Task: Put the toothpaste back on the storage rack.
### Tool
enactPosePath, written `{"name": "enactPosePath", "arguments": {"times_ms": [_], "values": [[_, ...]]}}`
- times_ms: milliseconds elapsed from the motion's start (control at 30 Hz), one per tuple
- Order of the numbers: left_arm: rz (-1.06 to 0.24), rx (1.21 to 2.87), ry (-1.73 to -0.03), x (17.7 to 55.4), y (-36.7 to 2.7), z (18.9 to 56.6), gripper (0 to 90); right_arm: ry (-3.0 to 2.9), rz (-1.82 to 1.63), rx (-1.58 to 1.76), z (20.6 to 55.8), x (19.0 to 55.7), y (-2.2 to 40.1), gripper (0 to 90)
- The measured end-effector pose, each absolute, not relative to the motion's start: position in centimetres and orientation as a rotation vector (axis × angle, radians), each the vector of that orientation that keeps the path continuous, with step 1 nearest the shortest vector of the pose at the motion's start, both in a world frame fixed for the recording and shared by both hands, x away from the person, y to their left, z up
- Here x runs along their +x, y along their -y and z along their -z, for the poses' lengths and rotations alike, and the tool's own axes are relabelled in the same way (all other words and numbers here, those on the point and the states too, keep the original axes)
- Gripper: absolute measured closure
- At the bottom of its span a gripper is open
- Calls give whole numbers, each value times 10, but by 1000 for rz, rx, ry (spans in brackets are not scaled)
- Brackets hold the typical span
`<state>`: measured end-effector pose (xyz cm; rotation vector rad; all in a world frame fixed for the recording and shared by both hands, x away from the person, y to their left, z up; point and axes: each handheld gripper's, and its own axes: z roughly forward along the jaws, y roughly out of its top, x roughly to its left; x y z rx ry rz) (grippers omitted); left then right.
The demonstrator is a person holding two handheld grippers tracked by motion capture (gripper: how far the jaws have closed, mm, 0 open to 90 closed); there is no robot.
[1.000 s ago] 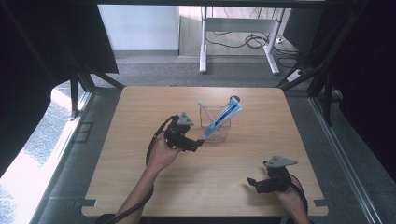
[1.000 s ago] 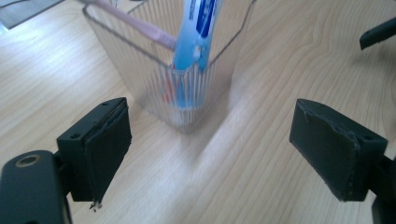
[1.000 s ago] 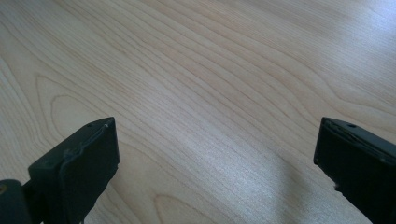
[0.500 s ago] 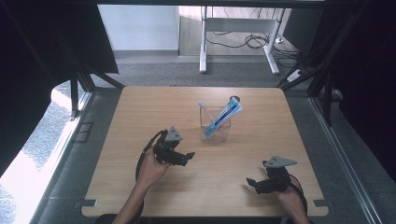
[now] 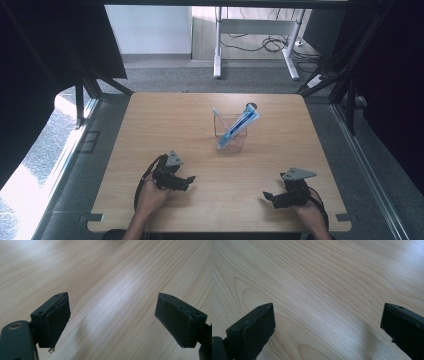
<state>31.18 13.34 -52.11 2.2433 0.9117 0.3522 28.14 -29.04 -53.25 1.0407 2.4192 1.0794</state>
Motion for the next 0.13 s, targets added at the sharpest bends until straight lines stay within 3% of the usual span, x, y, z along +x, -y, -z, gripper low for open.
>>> {"name": "enactPosePath", "arguments": {"times_ms": [133], "values": [[-323, 2239, -927, 313, -135, 524, 130, -2419, -1075, 1041, 532, 281, 291, 0]]}}
